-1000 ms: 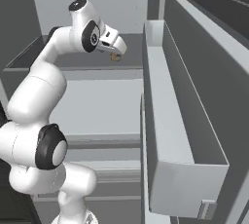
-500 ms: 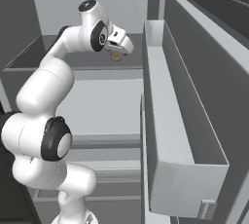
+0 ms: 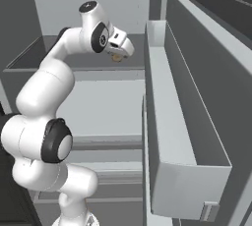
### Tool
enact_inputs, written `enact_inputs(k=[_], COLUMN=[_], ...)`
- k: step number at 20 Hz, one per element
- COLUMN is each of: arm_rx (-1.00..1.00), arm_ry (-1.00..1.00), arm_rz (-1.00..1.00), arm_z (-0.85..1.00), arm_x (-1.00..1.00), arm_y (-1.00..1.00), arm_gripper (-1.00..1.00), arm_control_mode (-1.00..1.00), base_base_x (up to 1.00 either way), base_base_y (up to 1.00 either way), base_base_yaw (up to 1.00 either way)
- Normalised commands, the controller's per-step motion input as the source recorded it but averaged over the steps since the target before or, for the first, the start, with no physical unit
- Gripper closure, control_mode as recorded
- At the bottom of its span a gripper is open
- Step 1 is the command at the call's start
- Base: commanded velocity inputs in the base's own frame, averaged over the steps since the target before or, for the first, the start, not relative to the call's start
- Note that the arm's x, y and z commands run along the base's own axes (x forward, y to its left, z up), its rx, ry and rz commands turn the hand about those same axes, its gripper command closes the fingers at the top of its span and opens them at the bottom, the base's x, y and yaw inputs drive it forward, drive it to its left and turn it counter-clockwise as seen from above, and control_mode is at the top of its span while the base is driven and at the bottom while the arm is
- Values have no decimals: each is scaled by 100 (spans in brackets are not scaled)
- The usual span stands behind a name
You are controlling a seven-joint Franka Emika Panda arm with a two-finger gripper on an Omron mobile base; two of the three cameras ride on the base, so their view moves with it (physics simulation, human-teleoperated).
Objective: Grab the lime and garlic from the fridge, place them in the blender, close the lid, and turn on the blender to create a marinade.
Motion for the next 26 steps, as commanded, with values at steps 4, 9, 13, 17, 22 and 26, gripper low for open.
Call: enact_inputs(k=[4, 9, 13, 17, 22, 26], arm_rx=[0, 0, 0, 0, 0, 0], arm_ry=[0, 0, 0, 0, 0, 2], arm_rz=[0, 0, 0, 0, 0, 0], arm_z=[-10, -10, -6, 0, -1, -5], arm_x=[-2, 0, -1, 0, 0, 0], arm_y=[0, 0, 0, 0, 0, 0], arm_gripper=[-100, -100, -100, -100, -100, -100], arm_control_mode=[-100, -100, -100, -100, -100, -100], base_base_x=[0, 0, 0, 0, 0, 0], base_base_y=[0, 0, 0, 0, 0, 0], base_base_yaw=[0, 0, 0, 0, 0, 0])
